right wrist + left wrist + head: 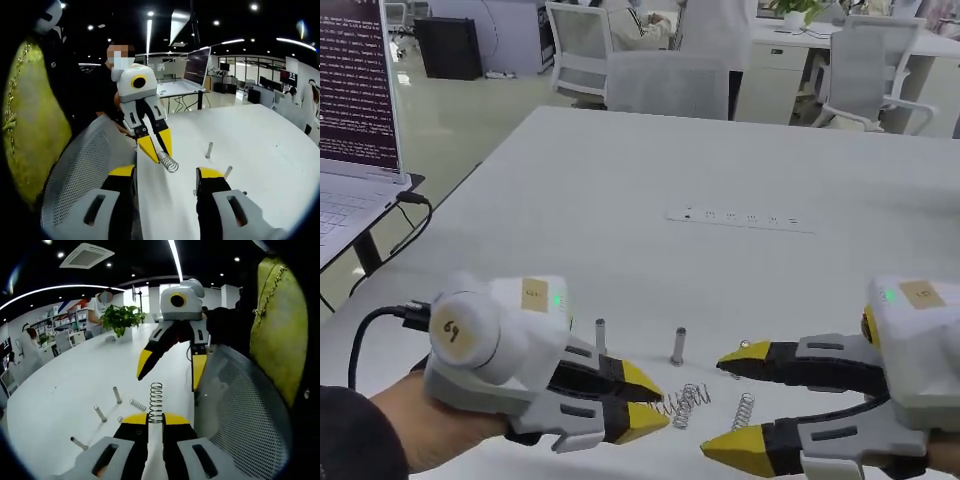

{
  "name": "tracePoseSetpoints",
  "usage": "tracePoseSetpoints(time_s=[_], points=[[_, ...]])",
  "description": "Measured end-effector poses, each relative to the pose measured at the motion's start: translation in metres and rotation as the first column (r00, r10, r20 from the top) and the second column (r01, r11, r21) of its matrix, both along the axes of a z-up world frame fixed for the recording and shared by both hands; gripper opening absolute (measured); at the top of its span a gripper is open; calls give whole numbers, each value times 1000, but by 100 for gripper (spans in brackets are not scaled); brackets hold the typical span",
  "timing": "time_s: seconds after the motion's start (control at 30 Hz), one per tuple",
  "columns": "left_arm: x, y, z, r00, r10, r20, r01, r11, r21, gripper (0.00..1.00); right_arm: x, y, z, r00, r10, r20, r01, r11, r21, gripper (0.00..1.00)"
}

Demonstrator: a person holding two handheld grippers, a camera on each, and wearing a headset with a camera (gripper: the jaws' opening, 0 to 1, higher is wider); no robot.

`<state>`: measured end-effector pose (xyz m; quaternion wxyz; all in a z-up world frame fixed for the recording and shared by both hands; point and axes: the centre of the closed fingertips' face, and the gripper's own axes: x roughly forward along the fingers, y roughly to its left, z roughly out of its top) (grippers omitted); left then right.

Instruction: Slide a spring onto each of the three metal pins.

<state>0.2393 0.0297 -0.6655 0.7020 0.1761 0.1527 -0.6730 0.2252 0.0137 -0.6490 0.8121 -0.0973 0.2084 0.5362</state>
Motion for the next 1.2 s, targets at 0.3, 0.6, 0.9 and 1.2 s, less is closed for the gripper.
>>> tracePoseSetpoints(time_s=[0.3,0.6,0.9,1.2], points=[[-9,-6,9,999,-38,2,38,998,-47,2,-5,4,5,999,30,-21,-29,998,51,28],[-17,-12,14,998,-59,4,59,995,-79,2,-7,7,9,998,39,-55,-34,995,98,22],[-20,-15,19,998,-69,11,69,993,-99,2,-11,11,10,995,48,-89,-38,993,116,17],[-22,-19,24,996,-85,25,87,990,-114,2,-11,12,11,990,50,-129,-32,990,137,14]])
